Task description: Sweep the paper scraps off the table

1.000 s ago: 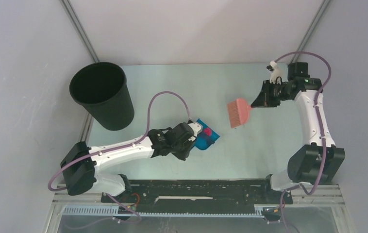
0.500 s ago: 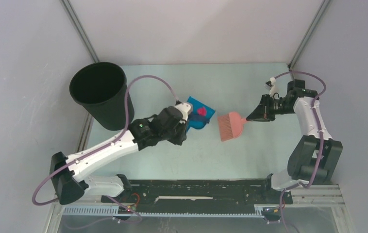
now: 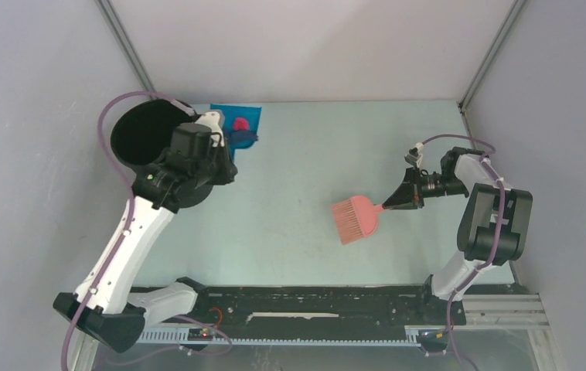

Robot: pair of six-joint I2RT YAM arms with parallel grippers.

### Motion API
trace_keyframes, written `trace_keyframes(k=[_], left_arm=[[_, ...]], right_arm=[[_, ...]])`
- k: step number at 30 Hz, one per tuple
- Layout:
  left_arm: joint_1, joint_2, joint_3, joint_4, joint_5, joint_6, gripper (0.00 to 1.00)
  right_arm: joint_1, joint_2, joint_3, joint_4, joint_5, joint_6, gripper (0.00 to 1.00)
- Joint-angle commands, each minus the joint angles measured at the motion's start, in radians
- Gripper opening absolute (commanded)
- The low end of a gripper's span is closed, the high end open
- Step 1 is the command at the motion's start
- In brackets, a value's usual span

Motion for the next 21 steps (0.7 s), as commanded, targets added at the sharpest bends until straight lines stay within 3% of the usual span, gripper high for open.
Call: trace_keyframes(k=[1,9,13,21], left_arm=[[0.071,-0.041,0.053,-0.038,0.069,0.025,0.0],[0.256,-0.006,0.075,0.032,0.351,-0.095,0.0],[0.352,0.02,0.09,0.148,0.49,-0.198,0.0],[0.486,0.018,0.088,0.346,0.582,-0.388,0.0]], right_arm=[[0.003,0.002,0.004,-0.068,-0.077,-0.086,0.0],[0.003,0.005,0.005,-0.071,-0.079,-0.088,0.0],[0.004,0.002,0.004,-0.07,-0.082,-0.09,0.0],[0.011,0.002,0.006,-0.071,-0.081,-0.091,0.0]])
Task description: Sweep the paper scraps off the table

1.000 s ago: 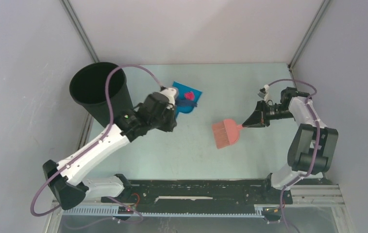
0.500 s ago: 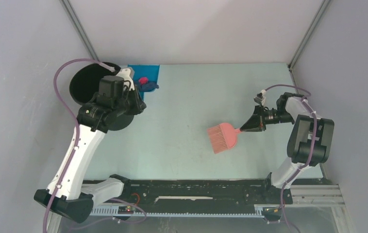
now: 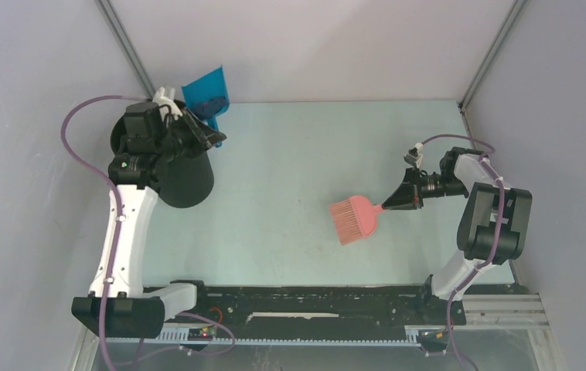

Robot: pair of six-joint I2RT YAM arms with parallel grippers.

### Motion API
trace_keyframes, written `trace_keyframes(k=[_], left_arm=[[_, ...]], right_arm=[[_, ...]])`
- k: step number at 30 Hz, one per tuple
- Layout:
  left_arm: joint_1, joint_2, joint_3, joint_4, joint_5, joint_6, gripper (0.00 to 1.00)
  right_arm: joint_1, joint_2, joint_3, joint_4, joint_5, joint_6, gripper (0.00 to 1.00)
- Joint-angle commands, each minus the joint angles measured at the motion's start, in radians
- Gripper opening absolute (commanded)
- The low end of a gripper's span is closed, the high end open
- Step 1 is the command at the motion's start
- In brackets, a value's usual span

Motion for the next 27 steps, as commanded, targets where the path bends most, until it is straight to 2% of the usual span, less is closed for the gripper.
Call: trace_keyframes(k=[1,9,13,17,20,27], left_arm=[[0.077,-0.039,0.019,0.197,0.104,-0.166,0.0],[0.198,-0.119,-0.206,0.495,0.188,-0.405,0.0],[0.234,-0.149,-0.342,0.699,0.234,-0.544,0.0],[0.262,-0.201,-0.518,1.037,0.235,-0.747,0.0],[0.29,-0.226,-0.667,1.361,0.197,-0.925,0.0],[0.313,-0.157,-0.775,1.799,0.155,-1.171,0.0]], right_arm=[[0.009,-0.005,0.006,-0.021,-0.043,-0.019,0.0],[0.019,-0.008,0.007,-0.022,-0.041,-0.019,0.0],[0.025,-0.008,0.006,-0.021,-0.038,-0.019,0.0],[0.031,-0.008,0.005,-0.021,-0.036,-0.018,0.0],[0.034,-0.008,0.005,-0.021,-0.035,-0.018,0.0],[0.035,-0.009,0.006,-0.02,-0.033,-0.016,0.0]])
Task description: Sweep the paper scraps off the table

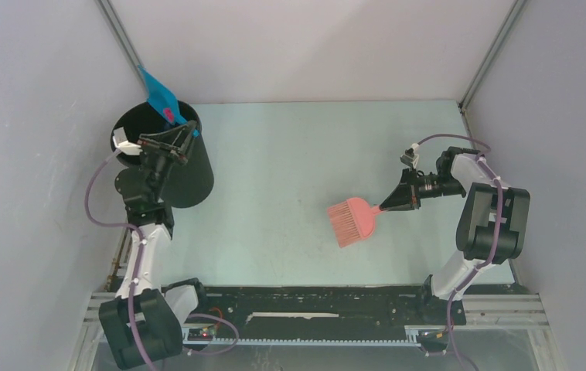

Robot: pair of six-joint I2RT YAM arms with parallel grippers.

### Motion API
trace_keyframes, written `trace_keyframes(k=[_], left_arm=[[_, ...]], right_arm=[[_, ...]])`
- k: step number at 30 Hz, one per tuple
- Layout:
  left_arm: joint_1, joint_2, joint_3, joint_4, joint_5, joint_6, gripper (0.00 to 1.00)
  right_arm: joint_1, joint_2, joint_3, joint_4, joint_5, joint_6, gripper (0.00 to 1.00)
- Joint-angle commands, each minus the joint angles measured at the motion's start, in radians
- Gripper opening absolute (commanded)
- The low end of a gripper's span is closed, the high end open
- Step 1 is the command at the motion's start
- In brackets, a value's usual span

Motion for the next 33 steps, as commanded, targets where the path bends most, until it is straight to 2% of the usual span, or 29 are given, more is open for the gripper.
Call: trace_keyframes(k=[1,7,9,28,33], left_arm=[[0.013,0.037,-0.022,0.468,-0.036,-0.231,0.0],[0.019,0.18,-0.072,0.803,-0.098,-0.459,0.0],[0.018,0.219,-0.086,0.859,-0.116,-0.527,0.0],[0.018,0.175,-0.076,0.859,-0.071,-0.498,0.0],[-0.018,0.105,-0.013,0.825,-0.014,-0.407,0.0]], right_arm=[[0.006,-0.01,0.006,-0.015,-0.033,-0.015,0.0],[0.006,-0.017,0.005,-0.016,-0.03,-0.013,0.0],[0.006,-0.016,0.005,-0.016,-0.03,-0.013,0.0],[0.013,-0.015,0.005,-0.015,-0.028,-0.013,0.0],[0.018,-0.013,0.005,-0.013,-0.026,-0.008,0.0]])
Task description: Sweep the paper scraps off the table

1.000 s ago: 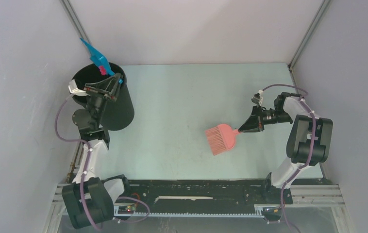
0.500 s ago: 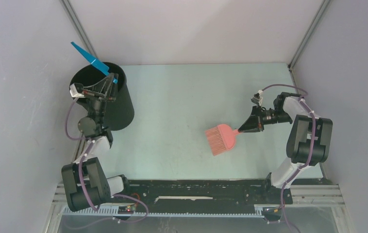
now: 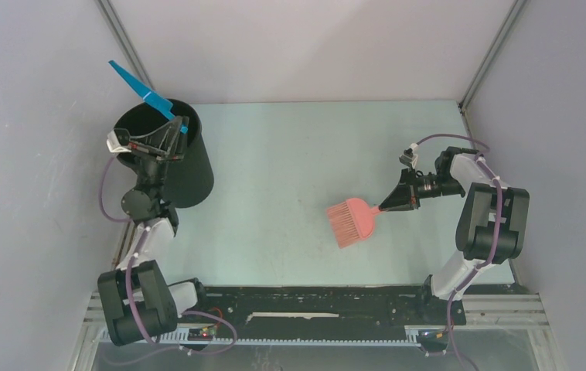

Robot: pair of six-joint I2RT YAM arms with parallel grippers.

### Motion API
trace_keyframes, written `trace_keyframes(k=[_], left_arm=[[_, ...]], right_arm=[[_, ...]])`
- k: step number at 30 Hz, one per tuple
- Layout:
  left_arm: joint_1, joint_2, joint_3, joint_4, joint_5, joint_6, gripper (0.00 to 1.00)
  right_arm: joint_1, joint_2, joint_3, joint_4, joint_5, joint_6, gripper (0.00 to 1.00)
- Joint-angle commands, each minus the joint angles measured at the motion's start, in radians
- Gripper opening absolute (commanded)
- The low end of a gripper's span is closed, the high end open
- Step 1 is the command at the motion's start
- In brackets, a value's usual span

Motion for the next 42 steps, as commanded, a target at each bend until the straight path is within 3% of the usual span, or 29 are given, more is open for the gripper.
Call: trace_keyframes(k=[1,4,6,7,8,9,10,12,16,26,32,42], left_arm=[[-0.035,-0.085,0.095,0.017,0.081,0.099,0.0],[-0.119,-0.121,0.147,-0.181,0.171,0.265,0.0],[-0.213,-0.185,0.215,-0.542,0.219,0.55,0.0],[-0.277,-0.233,0.262,-0.823,0.185,0.768,0.0],[-0.356,-0.288,0.331,-1.202,0.103,0.999,0.0],[-0.438,-0.305,0.396,-1.408,-0.022,1.179,0.0],[-0.523,-0.306,0.444,-1.54,-0.131,1.319,0.0],[-0.613,-0.275,0.492,-1.668,-0.194,1.435,0.0],[-0.703,-0.152,0.53,-1.876,-0.174,1.562,0.0],[-1.063,0.222,0.573,-2.215,-0.446,1.814,0.0],[-1.076,0.276,0.521,-2.183,-0.368,1.815,0.0],[-1.075,0.311,0.485,-2.187,-0.377,1.788,0.0]], right_arm=[[0.013,-0.012,0.006,-0.013,-0.026,-0.009,0.0],[0.018,-0.012,0.005,-0.012,-0.023,-0.009,0.0],[0.02,-0.014,0.006,-0.01,-0.021,-0.009,0.0],[0.019,-0.016,0.007,-0.01,-0.02,-0.009,0.0],[0.019,-0.017,0.007,-0.01,-0.02,-0.009,0.0],[0.019,-0.02,0.006,-0.008,-0.017,-0.009,0.0],[0.018,-0.025,0.006,-0.008,-0.017,-0.009,0.0],[0.016,-0.029,0.006,-0.008,-0.017,-0.01,0.0],[0.015,-0.034,0.005,-0.008,-0.017,-0.01,0.0],[0.033,-0.012,0.005,0.001,0.009,-0.012,0.0],[0.075,0.066,0.004,0.035,0.05,0.028,0.0],[0.211,0.145,0.003,0.129,0.166,0.148,0.0]])
